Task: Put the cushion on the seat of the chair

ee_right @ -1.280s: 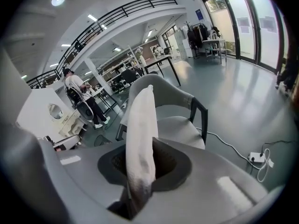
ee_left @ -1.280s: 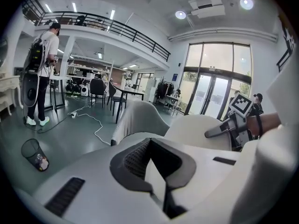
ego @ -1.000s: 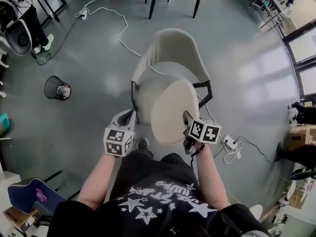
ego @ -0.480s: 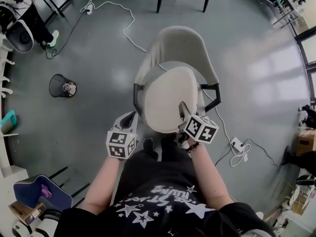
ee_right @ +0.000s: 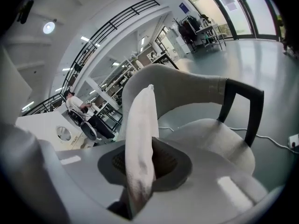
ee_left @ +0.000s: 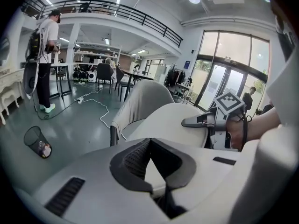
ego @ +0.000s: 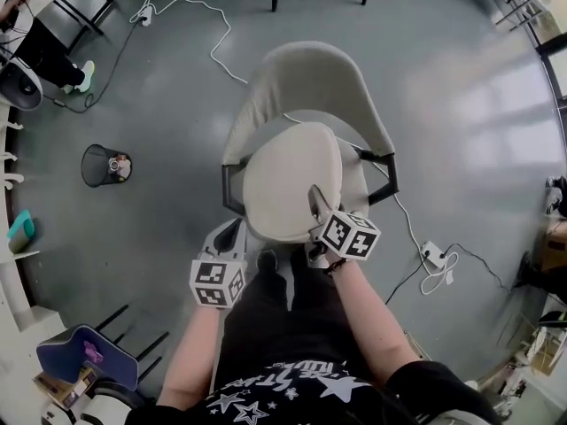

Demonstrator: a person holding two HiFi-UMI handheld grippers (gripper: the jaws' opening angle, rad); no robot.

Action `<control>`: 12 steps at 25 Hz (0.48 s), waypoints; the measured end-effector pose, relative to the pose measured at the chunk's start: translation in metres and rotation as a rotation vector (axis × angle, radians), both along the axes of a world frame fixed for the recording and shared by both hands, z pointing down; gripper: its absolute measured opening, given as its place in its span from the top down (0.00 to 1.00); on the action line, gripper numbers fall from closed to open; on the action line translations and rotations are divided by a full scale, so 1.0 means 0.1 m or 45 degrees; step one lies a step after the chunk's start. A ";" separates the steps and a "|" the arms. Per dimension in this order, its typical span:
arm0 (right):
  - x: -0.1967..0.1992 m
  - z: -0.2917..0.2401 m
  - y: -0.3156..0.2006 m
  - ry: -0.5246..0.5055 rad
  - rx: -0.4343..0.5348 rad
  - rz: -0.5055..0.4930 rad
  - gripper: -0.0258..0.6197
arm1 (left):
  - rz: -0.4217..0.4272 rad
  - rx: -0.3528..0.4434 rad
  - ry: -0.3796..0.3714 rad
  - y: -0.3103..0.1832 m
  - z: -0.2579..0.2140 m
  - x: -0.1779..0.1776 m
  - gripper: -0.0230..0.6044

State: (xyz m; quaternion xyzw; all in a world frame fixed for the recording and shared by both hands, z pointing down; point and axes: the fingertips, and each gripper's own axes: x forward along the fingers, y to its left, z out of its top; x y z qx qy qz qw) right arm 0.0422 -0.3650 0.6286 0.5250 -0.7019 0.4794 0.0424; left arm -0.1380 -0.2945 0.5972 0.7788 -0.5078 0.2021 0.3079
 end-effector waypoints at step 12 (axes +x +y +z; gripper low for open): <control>0.63 0.89 0.14 0.129 -0.082 -0.033 0.86 | 0.086 -0.149 0.028 0.07 0.73 0.47 0.95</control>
